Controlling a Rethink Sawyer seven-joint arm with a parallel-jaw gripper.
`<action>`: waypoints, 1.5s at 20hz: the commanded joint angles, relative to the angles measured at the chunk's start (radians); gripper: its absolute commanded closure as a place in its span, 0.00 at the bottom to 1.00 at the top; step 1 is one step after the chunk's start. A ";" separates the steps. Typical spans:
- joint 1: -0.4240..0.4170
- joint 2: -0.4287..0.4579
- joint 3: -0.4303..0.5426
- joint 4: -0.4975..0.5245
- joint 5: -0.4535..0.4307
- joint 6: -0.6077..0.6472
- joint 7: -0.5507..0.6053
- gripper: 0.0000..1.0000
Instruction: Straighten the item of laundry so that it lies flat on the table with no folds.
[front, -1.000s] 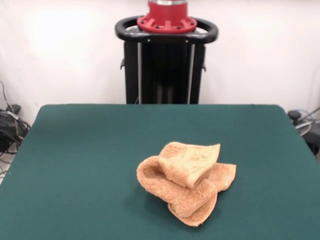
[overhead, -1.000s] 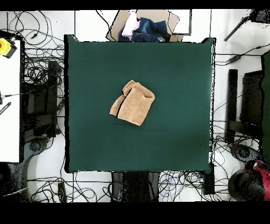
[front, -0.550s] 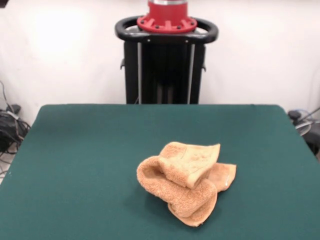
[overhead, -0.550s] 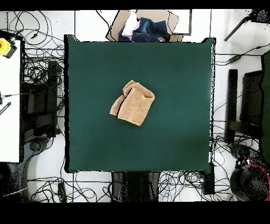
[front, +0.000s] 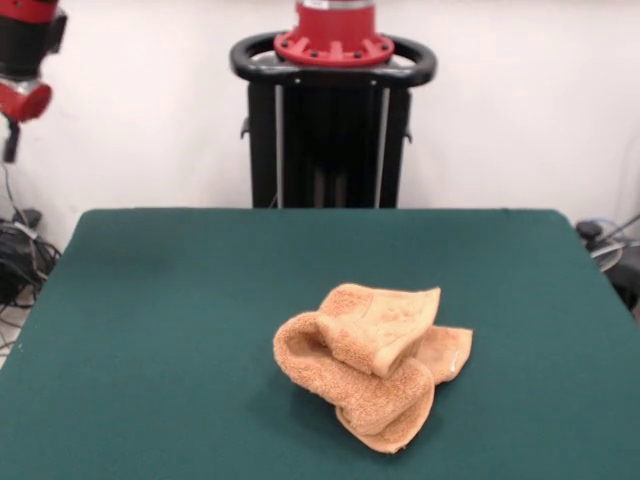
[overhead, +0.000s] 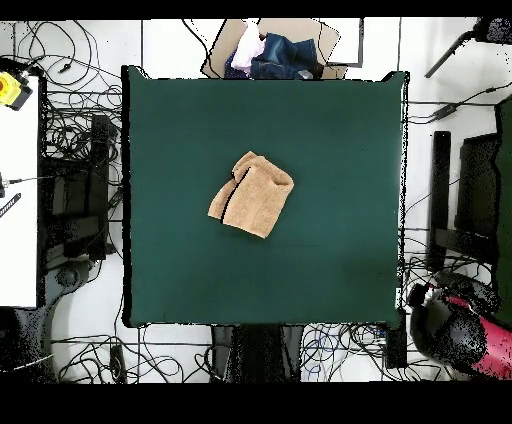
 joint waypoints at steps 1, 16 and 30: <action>-0.032 -0.017 0.249 0.168 0.048 0.110 -0.150 0.00; -0.084 -0.032 0.406 0.283 0.110 0.152 -0.095 0.00; 0.032 -0.036 0.460 0.366 0.273 0.097 0.110 0.00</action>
